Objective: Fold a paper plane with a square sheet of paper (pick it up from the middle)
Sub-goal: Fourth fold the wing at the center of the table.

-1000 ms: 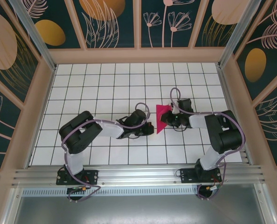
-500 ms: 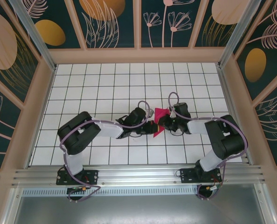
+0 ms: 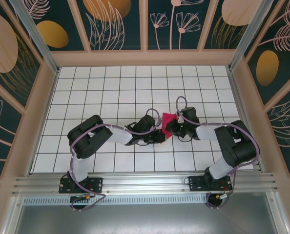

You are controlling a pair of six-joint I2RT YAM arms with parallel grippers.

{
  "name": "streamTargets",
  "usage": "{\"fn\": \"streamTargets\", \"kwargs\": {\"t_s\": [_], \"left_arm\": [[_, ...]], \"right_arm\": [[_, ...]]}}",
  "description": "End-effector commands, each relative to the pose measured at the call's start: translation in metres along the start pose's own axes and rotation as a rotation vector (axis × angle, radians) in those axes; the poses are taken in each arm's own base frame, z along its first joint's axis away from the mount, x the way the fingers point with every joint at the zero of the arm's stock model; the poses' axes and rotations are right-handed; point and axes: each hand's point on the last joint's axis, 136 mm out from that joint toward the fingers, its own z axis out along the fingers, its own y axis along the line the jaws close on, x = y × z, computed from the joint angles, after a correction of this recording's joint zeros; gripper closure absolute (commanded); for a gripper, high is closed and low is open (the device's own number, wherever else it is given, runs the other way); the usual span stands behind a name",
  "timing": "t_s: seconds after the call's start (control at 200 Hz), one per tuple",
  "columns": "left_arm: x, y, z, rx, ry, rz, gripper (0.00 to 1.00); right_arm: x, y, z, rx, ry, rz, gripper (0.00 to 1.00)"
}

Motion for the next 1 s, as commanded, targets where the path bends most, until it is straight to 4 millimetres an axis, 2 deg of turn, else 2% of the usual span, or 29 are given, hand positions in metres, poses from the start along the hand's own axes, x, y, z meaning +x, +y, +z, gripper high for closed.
{"fn": "streamTargets", "kwargs": {"t_s": [0.0, 0.13, 0.26, 0.395, 0.57, 0.686, 0.996], "left_arm": [[0.054, 0.090, -0.002, -0.271, 0.107, -0.121, 1.00], [0.075, 0.110, -0.009, -0.308, 0.147, -0.135, 1.00], [0.084, 0.123, -0.014, -0.338, 0.160, -0.142, 1.00], [0.090, 0.127, -0.015, -0.344, 0.177, -0.144, 1.00], [0.093, 0.129, -0.014, -0.348, 0.194, -0.135, 1.00], [0.094, 0.129, -0.014, -0.350, 0.198, -0.131, 1.00], [0.094, 0.135, -0.015, -0.372, 0.194, -0.142, 1.00]], "right_arm": [[-0.007, -0.002, -0.002, 0.031, -0.014, -0.031, 0.82], [-0.021, 0.001, -0.002, 0.015, -0.025, -0.038, 0.82], [-0.039, 0.000, -0.002, 0.023, -0.047, -0.043, 0.82], [-0.052, -0.011, 0.003, 0.032, -0.050, -0.024, 0.82], [-0.054, -0.032, 0.015, 0.020, -0.029, 0.019, 0.82], [-0.060, -0.044, 0.015, 0.031, -0.044, 0.047, 0.82], [-0.086, -0.040, 0.013, 0.041, -0.065, 0.029, 0.82]]}}
